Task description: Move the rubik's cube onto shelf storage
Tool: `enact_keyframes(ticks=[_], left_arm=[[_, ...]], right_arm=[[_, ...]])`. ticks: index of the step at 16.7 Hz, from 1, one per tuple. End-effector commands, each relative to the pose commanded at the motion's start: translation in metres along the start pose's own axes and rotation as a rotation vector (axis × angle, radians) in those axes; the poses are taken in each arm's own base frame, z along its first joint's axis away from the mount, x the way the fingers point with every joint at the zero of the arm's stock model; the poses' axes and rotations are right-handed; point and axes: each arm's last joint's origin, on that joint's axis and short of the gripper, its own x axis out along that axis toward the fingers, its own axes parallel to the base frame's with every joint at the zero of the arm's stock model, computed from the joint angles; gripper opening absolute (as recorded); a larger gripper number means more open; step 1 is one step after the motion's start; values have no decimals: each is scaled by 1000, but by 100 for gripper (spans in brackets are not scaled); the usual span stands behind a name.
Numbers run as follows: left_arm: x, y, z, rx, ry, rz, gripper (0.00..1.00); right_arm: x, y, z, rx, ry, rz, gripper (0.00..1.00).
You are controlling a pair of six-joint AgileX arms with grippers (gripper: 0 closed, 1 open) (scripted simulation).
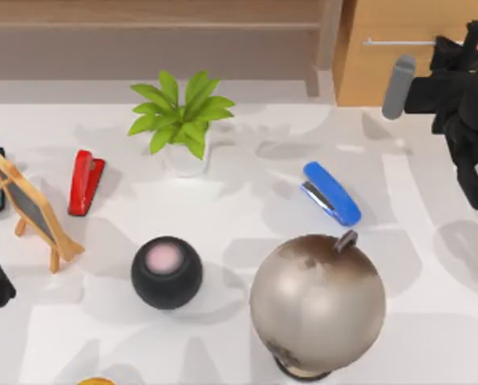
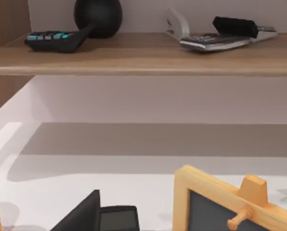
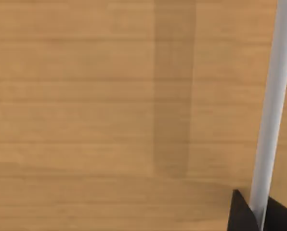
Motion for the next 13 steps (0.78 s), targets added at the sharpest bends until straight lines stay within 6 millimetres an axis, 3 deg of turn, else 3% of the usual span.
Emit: enact_keyframes(ticks=[3,8,13], left_arm=[[0,0,0,0,0,0,100],[0,0,0,0,0,0,100],[0,0,0,0,0,0,100]], right_arm=[[-15,0,1,5,-2,1,0],[-58,2,0,2,1,6,0],[-62,2,-1,-1,2,5,0]])
